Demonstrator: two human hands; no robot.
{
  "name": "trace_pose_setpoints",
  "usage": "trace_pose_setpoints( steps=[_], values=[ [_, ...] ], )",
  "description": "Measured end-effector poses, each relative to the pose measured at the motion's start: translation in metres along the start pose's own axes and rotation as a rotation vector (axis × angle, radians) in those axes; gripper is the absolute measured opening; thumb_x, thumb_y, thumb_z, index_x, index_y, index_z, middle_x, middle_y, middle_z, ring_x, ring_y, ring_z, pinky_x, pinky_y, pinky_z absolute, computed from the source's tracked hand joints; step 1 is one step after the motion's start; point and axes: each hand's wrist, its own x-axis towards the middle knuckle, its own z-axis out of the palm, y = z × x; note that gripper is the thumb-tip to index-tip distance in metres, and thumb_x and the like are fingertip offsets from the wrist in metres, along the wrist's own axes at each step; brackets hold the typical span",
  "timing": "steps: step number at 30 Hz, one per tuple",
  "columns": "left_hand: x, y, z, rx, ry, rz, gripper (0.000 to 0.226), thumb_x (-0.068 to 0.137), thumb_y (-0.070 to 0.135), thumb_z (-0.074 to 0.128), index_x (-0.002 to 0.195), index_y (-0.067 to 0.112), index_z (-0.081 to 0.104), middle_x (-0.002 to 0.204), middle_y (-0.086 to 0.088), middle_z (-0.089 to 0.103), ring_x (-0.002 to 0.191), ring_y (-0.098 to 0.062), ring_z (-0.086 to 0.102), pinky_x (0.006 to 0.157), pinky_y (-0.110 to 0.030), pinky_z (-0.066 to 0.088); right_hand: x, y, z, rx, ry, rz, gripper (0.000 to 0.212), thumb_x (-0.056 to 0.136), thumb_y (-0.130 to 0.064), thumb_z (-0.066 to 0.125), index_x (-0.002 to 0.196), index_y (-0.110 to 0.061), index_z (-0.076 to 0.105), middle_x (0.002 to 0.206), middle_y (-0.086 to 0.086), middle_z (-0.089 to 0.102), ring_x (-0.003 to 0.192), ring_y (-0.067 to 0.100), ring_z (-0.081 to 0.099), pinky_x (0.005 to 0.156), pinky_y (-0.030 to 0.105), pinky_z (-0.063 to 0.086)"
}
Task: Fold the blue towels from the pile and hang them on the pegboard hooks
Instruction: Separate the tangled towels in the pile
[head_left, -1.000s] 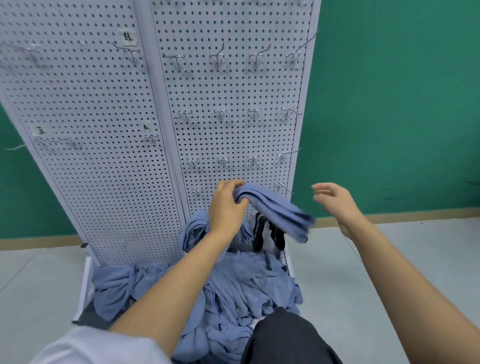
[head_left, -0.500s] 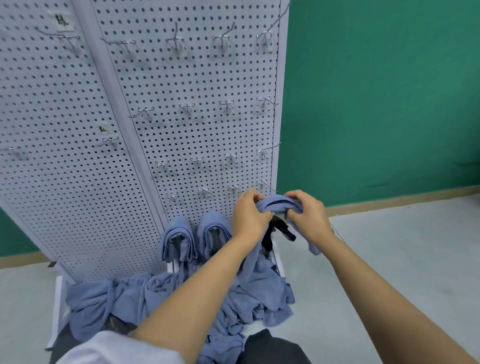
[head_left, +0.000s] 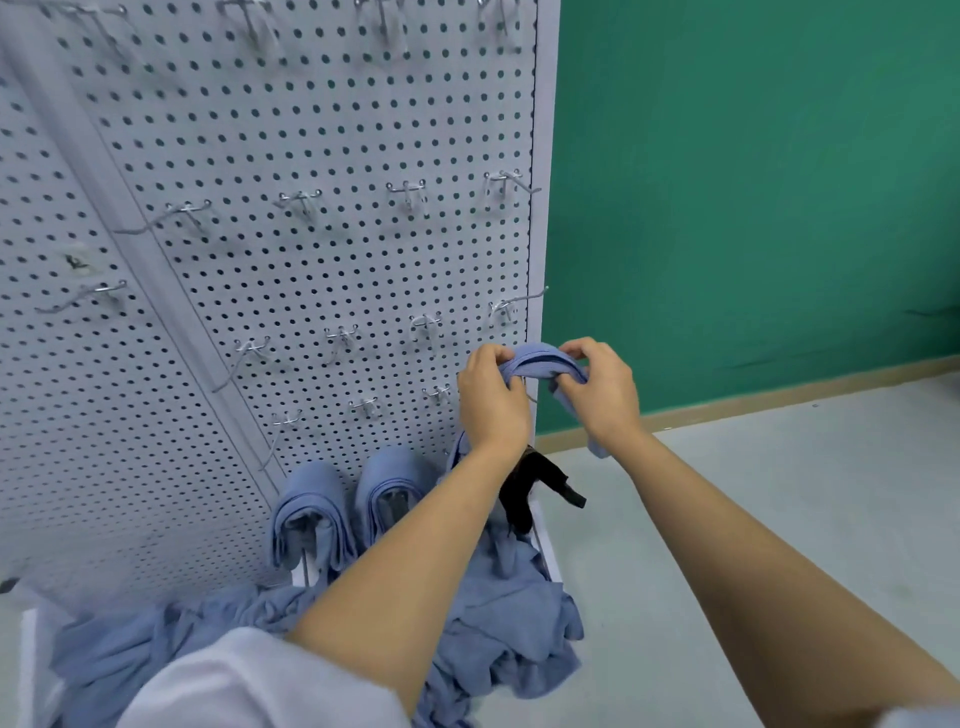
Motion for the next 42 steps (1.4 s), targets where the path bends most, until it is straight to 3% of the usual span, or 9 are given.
trace_pose_setpoints(
  steps=[7, 13, 17, 20, 24, 26, 34, 38, 42],
  values=[
    [0.0, -0.032, 0.033, -0.097, 0.05, -0.065, 0.026, 0.084, -0.008, 0.047, 0.1, 0.011, 0.053, 0.108, -0.004, 0.054, 0.096, -0.021, 0.051, 0.08, -0.033, 0.046, 0.0, 0.03, 0.039, 0.031, -0.127, 0.052, 0.029, 0.083, -0.003, 0.062, 0.11, -0.012, 0.06, 0.111, 0.004, 0.061, 0.093, 0.018, 0.055, 0.079, 0.026, 0.042],
    [-0.017, -0.049, 0.04, -0.115, 0.0, -0.159, 0.046, 0.09, 0.007, 0.058, 0.134, 0.01, 0.043, 0.133, -0.004, 0.048, 0.123, -0.02, 0.044, 0.097, -0.023, 0.035, -0.008, 0.043, 0.048, 0.116, -0.156, 0.09, 0.036, 0.082, -0.002, 0.062, 0.116, -0.014, 0.056, 0.114, 0.004, 0.061, 0.099, 0.018, 0.056, 0.088, 0.032, 0.047],
    [-0.032, -0.053, 0.041, 0.228, -0.014, -0.257, 0.047, 0.097, 0.027, 0.051, 0.142, 0.024, 0.038, 0.145, 0.0, 0.039, 0.13, -0.023, 0.034, 0.104, -0.039, 0.028, -0.013, 0.051, 0.051, 0.059, -0.206, 0.122, 0.035, 0.088, -0.008, 0.059, 0.122, -0.01, 0.053, 0.117, 0.007, 0.062, 0.105, 0.025, 0.057, 0.091, 0.038, 0.046],
    [-0.033, -0.043, 0.044, 0.121, -0.058, -0.331, 0.048, 0.1, 0.02, 0.044, 0.146, 0.027, 0.032, 0.147, -0.001, 0.036, 0.127, -0.027, 0.034, 0.1, -0.039, 0.032, -0.012, 0.052, 0.051, 0.023, -0.213, 0.163, 0.017, 0.092, -0.014, 0.053, 0.109, -0.012, 0.052, 0.104, 0.009, 0.066, 0.088, 0.03, 0.06, 0.077, 0.041, 0.05],
    [-0.028, -0.04, 0.05, -0.19, -0.042, -0.316, 0.046, 0.098, 0.004, 0.039, 0.142, 0.017, 0.035, 0.14, -0.008, 0.042, 0.125, -0.024, 0.043, 0.095, -0.025, 0.034, -0.015, 0.056, 0.046, -0.007, -0.202, 0.15, 0.01, 0.093, -0.021, 0.052, 0.103, -0.018, 0.05, 0.097, 0.004, 0.066, 0.076, 0.027, 0.061, 0.071, 0.042, 0.052],
    [-0.028, -0.044, 0.053, -0.241, -0.068, -0.331, 0.042, 0.098, 0.003, 0.037, 0.138, 0.014, 0.036, 0.134, -0.01, 0.048, 0.118, -0.025, 0.05, 0.093, -0.026, 0.039, -0.018, 0.057, 0.046, 0.044, -0.205, 0.155, 0.009, 0.094, -0.021, 0.052, 0.103, -0.019, 0.05, 0.096, 0.002, 0.065, 0.077, 0.026, 0.062, 0.072, 0.043, 0.052],
    [-0.021, -0.058, 0.051, -0.153, -0.246, -0.449, 0.038, 0.102, 0.014, 0.033, 0.14, 0.015, 0.031, 0.125, -0.016, 0.056, 0.101, -0.029, 0.056, 0.078, -0.031, 0.043, -0.018, 0.057, 0.044, 0.1, -0.314, 0.212, 0.021, 0.094, -0.015, 0.056, 0.114, -0.009, 0.054, 0.101, 0.003, 0.062, 0.085, 0.024, 0.061, 0.072, 0.031, 0.048],
    [-0.021, -0.058, 0.036, -0.163, -0.423, -0.63, 0.043, 0.101, 0.031, 0.041, 0.138, 0.01, 0.036, 0.132, -0.015, 0.051, 0.115, -0.033, 0.053, 0.092, -0.038, 0.047, -0.024, 0.053, 0.036, 0.018, -0.402, 0.24, 0.034, 0.093, -0.012, 0.057, 0.126, -0.006, 0.052, 0.115, 0.011, 0.064, 0.087, 0.021, 0.056, 0.075, 0.024, 0.038],
    [-0.031, -0.056, 0.006, -0.14, -0.465, -0.62, 0.026, 0.095, 0.026, 0.053, 0.114, 0.007, 0.052, 0.101, -0.01, 0.055, 0.09, -0.028, 0.054, 0.085, -0.039, 0.051, -0.038, 0.035, 0.018, -0.03, -0.426, 0.247, 0.038, 0.094, -0.011, 0.056, 0.131, -0.006, 0.049, 0.115, 0.012, 0.063, 0.099, 0.023, 0.057, 0.078, 0.025, 0.039]
  ],
)
